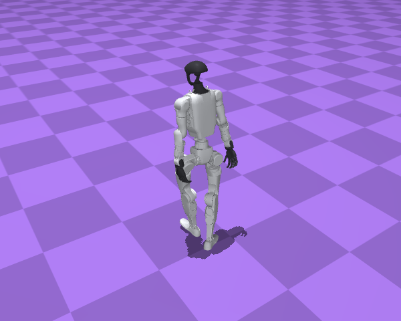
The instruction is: In place motions
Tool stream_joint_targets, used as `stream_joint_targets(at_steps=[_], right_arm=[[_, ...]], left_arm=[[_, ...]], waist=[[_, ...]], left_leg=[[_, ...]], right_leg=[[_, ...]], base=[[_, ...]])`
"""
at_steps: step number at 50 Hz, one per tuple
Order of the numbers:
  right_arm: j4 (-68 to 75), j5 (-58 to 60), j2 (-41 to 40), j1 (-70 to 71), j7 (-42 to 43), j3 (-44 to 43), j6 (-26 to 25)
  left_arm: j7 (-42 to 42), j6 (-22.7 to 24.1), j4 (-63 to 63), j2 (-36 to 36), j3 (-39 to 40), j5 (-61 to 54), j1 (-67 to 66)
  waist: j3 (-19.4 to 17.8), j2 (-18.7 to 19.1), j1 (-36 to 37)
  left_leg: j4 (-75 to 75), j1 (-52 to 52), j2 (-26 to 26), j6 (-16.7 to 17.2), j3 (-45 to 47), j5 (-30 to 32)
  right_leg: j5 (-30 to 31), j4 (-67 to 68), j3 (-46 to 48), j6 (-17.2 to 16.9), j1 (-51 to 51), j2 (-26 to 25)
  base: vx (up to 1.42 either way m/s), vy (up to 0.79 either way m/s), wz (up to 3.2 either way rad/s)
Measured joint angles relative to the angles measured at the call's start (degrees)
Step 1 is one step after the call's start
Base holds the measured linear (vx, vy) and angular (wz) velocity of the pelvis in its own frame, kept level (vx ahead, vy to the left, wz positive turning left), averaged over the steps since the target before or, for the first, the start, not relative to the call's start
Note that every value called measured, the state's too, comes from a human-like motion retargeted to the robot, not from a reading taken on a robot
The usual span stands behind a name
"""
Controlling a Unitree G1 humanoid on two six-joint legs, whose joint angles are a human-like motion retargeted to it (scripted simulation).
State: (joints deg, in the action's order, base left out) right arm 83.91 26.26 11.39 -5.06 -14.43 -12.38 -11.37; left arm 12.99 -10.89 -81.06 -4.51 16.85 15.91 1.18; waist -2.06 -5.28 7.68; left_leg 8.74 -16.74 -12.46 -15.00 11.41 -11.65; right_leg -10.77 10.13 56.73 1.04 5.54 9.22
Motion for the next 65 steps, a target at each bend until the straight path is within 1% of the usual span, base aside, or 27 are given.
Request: stream_joint_targets(at_steps=[2,3,5,7,8,10,12,13,15,20,24,27,30,32,35,38,40,42,45,50,52,53,56,58,60,63,65], right_arm=[[-0.5,-0.5,0.4,-1.0,1.1,-1.4,-0.3],[-0.7,-0.6,0.5,-1.2,1.4,-1.8,-0.4],[-1.0,-1.1,0.4,-1.3,2.0,-2.0,-0.5],[-1.3,-1.9,0.1,-0.9,2.2,-1.5,-0.5],[-1.6,-2.2,-0.1,-0.6,2.2,-1.2,-0.4],[-2.8,-2.6,-0.9,0.7,1.8,-0.8,-0.3],[-4.2,-2.8,-1.8,1.5,1.4,-0.6,0.2],[-5.0,-3.0,-2.2,2.0,1.2,-0.7,0.6],[-6.3,-3.6,-3.2,3.1,0.6,-0.1,1.4],[-8.1,-8.8,-5.6,5.2,-0.8,2.6,3.5],[-8.7,-7.7,-5.8,4.9,-2.4,4.1,3.6],[-8.5,-6.1,-5.2,4.3,-2.3,4.8,3.8],[-7.7,-3.9,-4.6,3.9,-2.1,5.1,3.5],[-7.1,-2.9,-4.3,3.8,-1.6,5.0,3.3],[-6.2,-3.2,-4.3,3.7,-0.2,4.9,3.1],[-6.3,-5.6,-4.9,4.0,0.1,4.1,3.2],[-6.7,-7.8,-5.3,4.1,0.0,3.3,3.8],[-7.3,-10.3,-5.8,4.4,0.0,2.3,4.5],[-7.4,-12.6,-6.3,5.0,-0.2,1.5,4.8],[-6.3,-10.2,-5.2,4.7,0.0,3.8,4.3],[-5.2,-8.3,-4.6,4.5,0.3,4.3,4.1],[-4.5,-7.1,-4.4,4.4,0.3,4.3,4.1],[-2.2,-4.7,-4.0,3.5,-0.5,3.7,3.2],[-1.3,-3.9,-4.0,3.3,-0.9,2.4,2.2],[-1.3,-3.7,-4.3,3.7,-0.7,2.5,1.9],[-2.4,-3.4,-5.0,4.2,-0.3,3.9,2.2],[-3.6,-3.3,-5.6,4.5,-0.2,4.3,2.2]], left_arm=[[-2.5,0.4,-0.2,0.9,-0.1,-3.5,0.8],[-4.1,0.7,-0.3,1.1,-0.2,-5.0,1.0],[-7.1,1.2,-0.7,1.2,-0.2,-7.1,0.9],[-8.9,1.2,-1.1,1.3,0.5,-7.7,0.2],[-9.3,1.2,-1.1,1.3,1.0,-7.6,-0.3],[-9.4,1.1,-1.2,1.4,2.4,-7.0,-1.7],[-9.1,0.9,-1.7,1.6,3.5,-6.7,-3.4],[-8.9,0.8,-2.3,1.8,4.1,-6.7,-4.3],[-8.2,0.2,-4.6,2.1,5.9,-6.8,-5.2],[-5.7,-1.5,-8.1,2.8,8.6,-6.7,-5.2],[-4.3,0.1,-5.4,3.0,6.7,-3.7,-6.3],[-3.5,0.7,-3.4,2.6,4.0,-0.6,-6.1],[-3.3,0.9,-2.5,2.2,2.0,1.3,-5.3],[-3.1,1.1,-2.4,2.0,1.2,1.5,-4.3],[-2.5,1.3,-2.8,1.6,0.2,1.5,-2.5],[-2.4,1.4,-2.7,1.1,-1.0,0.6,-0.6],[-2.3,1.6,-2.3,0.9,-2.2,0.2,0.2],[-1.7,1.8,-2.1,0.4,-3.6,0.3,1.1],[-1.0,2.0,-2.1,-0.3,-4.8,1.4,2.1],[0.3,2.8,-2.3,-0.5,-5.1,3.0,1.5],[0.8,2.9,-3.1,-0.6,-4.9,3.4,1.0],[1.0,2.8,-3.8,-0.8,-4.8,3.6,0.8],[0.8,2.2,-6.5,-1.3,-4.0,5.7,-0.1],[-1.0,1.6,-8.1,-0.8,-3.4,6.3,-0.9],[-3.3,1.7,-9.2,-0.5,-2.6,3.9,-1.8],[-2.1,2.7,-10.3,-0.7,-1.2,1.4,-3.9],[-0.7,1.7,-11.6,-0.7,-0.6,2.6,-4.3]], waist=[[-0.1,-0.2,-0.5],[0.3,-0.2,-1.2],[1.8,-0.3,-3.2],[3.6,-0.4,-4.7],[4.4,-0.7,-5.3],[5.8,-1.0,-5.7],[6.4,0.3,-5.1],[6.9,1.0,-5.6],[8.4,2.2,-7.1],[7.8,5.0,-9.1],[8.4,6.2,-8.4],[8.0,8.0,-8.1],[7.8,10.8,-9.4],[8.2,11.8,-11.2],[9.5,11.0,-11.9],[9.6,9.5,-8.0],[9.0,9.2,-6.9],[8.2,9.5,-8.5],[6.4,12.7,-21.5],[4.6,8.7,-23.6],[3.7,6.2,-23.8],[3.2,5.3,-24.1],[4.8,3.9,-19.3],[5.4,4.2,-17.0],[5.3,3.8,-14.3],[6.1,4.9,-18.0],[6.8,5.6,-19.4]], left_leg=[[-1.4,0.1,2.9,0.4,12.2,-6.3],[-1.5,0.0,4.6,1.7,17.5,-8.5],[-1.2,0.9,8.9,6.2,29.4,-12.3],[0.3,2.7,12.9,10.4,42.4,-12.9],[1.6,3.4,14.4,11.2,46.2,-12.2],[4.9,4.2,17.5,12.2,48.3,-8.3],[3.0,5.3,18.0,13.7,46.9,-4.2],[1.8,5.2,17.3,12.4,45.5,-3.8],[2.8,2.9,17.7,11.5,42.1,-4.5],[3.0,4.0,18.1,11.8,39.2,-6.0],[2.3,4.1,16.6,11.9,36.1,-6.9],[2.0,4.7,16.4,12.3,33.0,-7.5],[2.6,4.6,17.6,12.4,28.7,-8.1],[3.0,3.5,17.2,11.9,25.2,-8.1],[1.6,2.3,14.9,10.6,23.3,-7.2],[1.0,1.7,14.9,9.8,26.3,-6.6],[1.1,1.5,15.4,9.3,26.6,-6.2],[1.4,1.0,15.1,8.6,23.6,-5.4],[0.4,-0.7,12.4,7.1,8.9,-1.5],[-2.7,3.8,7.2,6.1,5.1,1.6],[-4.0,7.2,4.2,5.9,3.6,2.3],[-4.5,8.9,3.2,6.1,2.0,2.7],[-5.4,10.7,2.3,6.7,1.9,3.4],[-5.1,11.0,2.5,7.0,0.4,3.7],[-4.9,11.3,2.8,7.3,0.5,3.7],[-4.2,11.0,3.1,7.7,-2.9,4.5],[-4.1,10.5,3.4,7.9,-4.1,5.2]], right_leg=[[0.5,-0.7,7.6,-1.8,1.3,0.5],[0.8,-1.2,11.5,-2.4,1.9,0.3],[1.4,-2.4,18.3,-3.3,2.5,-0.6],[1.9,-3.3,22.8,-4.4,2.8,-1.7],[2.3,-3.3,24.3,-4.8,2.8,-1.7],[2.6,-2.7,26.1,-5.5,2.8,-1.5],[2.5,-1.6,25.4,-5.3,3.6,-2.4],[2.7,-0.9,25.5,-5.2,3.9,-2.5],[3.5,0.4,25.1,-5.0,3.9,-2.3],[6.5,2.7,24.0,-5.8,6.3,-2.1],[9.2,3.6,21.5,-6.0,7.3,-1.5],[12.8,7.3,16.7,-4.6,7.9,-0.5],[15.9,15.7,7.2,-0.2,6.1,1.7],[16.3,23.6,-1.7,2.2,1.5,4.0],[14.3,30.2,-23.3,-0.9,-9.2,1.6],[13.7,26.9,-39.9,-0.8,-12.6,-4.9],[13.0,24.4,-44.8,0.5,-13.8,-7.3],[11.2,22.7,-47.9,1.0,-16.4,-9.4],[6.7,23.4,-45.0,-0.4,-24.6,-10.4],[4.9,4.8,-65.1,-1.0,-23.6,-14.7],[9.0,-1.9,-65.9,-3.4,-21.0,-13.1],[11.8,-4.2,-62.1,-4.5,-19.4,-11.4],[10.9,-4.9,-50.8,-6.7,-16.5,-6.9],[11.1,-5.7,-46.6,-7.2,-15.3,-5.9],[10.6,-6.2,-47.4,-6.4,-14.1,-6.9],[10.2,-7.0,-46.5,-5.4,-12.9,-7.7],[9.8,-7.2,-44.0,-5.2,-12.5,-7.6]], base=[[-0.40,-0.11,3.88],[-0.31,-0.10,3.63],[-0.26,-0.10,3.06],[-0.15,-0.09,2.25],[-0.10,-0.07,1.61],[-0.11,0.00,0.98],[-0.03,0.07,0.35],[0.02,0.09,0.50],[-0.02,0.14,0.57],[-0.11,0.17,0.52],[-0.05,0.23,0.55],[-0.07,0.23,1.02],[-0.04,0.18,1.36],[-0.04,0.12,1.79],[-0.08,0.09,1.09],[-0.15,0.03,-0.04],[-0.11,0.05,0.49],[-0.06,-0.03,1.93],[-0.02,-0.05,4.19],[0.07,-0.05,1.84],[0.23,-0.08,1.68],[0.30,-0.09,1.21],[0.33,-0.07,0.46],[0.20,-0.02,0.72],[0.13,-0.06,0.21],[0.19,-0.02,1.24],[0.18,-0.03,1.03]])
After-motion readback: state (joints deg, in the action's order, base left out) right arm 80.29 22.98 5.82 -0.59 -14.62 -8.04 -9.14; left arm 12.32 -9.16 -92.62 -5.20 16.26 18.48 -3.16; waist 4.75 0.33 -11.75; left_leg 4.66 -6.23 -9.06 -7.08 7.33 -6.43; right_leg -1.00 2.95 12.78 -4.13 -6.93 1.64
